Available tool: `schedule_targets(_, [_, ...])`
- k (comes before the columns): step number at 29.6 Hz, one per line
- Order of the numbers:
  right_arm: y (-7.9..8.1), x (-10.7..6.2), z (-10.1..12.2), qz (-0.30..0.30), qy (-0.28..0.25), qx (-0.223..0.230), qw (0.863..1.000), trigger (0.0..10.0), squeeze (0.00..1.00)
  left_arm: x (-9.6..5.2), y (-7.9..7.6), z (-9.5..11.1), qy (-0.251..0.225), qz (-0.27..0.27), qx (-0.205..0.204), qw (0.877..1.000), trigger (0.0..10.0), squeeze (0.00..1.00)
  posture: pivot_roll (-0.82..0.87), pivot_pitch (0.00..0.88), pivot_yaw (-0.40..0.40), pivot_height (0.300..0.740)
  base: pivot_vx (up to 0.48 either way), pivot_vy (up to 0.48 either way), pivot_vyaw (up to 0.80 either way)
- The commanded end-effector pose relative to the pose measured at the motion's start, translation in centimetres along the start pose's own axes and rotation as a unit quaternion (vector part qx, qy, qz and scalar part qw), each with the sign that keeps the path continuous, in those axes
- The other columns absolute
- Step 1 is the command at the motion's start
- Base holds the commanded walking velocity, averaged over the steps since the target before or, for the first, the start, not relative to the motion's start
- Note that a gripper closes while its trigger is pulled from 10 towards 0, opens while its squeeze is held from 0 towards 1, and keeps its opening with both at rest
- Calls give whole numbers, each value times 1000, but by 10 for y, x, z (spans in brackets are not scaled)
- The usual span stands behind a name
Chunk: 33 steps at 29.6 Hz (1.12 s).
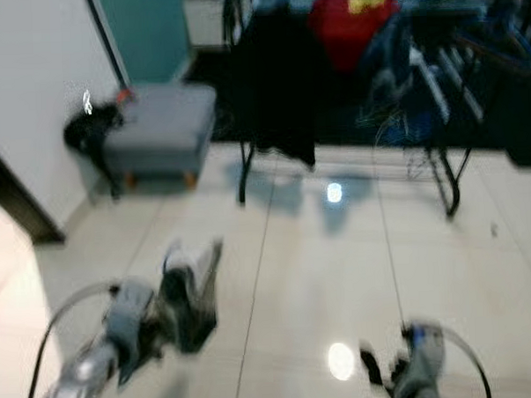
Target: Hang hanger
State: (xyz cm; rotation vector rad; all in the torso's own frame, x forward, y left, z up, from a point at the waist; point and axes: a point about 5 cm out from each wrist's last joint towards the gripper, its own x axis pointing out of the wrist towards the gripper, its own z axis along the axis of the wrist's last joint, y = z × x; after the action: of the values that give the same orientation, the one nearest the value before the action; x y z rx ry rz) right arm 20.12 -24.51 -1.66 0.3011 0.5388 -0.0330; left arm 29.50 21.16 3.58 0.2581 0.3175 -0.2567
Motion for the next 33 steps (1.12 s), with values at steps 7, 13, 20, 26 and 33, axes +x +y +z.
schedule_targets(7, [-2,4,-4,10,1,3,1000,10000,0,8,11,50,-91,-10,-20,996,10000,0,-38,110,2,740,480,0,-800])
schedule_targets(13, [-8,10,-5,8,-4,8,1000,10000,0,13,6,87,-144,-14,-10,989,10000,0,-38,112,4,740,480,0,-800])
schedule_targets(20, [-24,13,13,7,-29,1,1000,10000,0,14,1,101,-157,4,-18,987,10000,0,-36,114,-2,740,480,0,-457])
schedule_targets(26, [-25,14,14,8,-29,-8,1000,10000,0,13,5,110,-161,28,-23,986,10000,0,-36,114,-6,740,480,0,0])
schedule_targets(33, [-21,16,7,8,-24,-23,999,10000,0,5,-13,150,-209,-19,-25,977,10000,0,-38,110,-7,740,480,0,0])
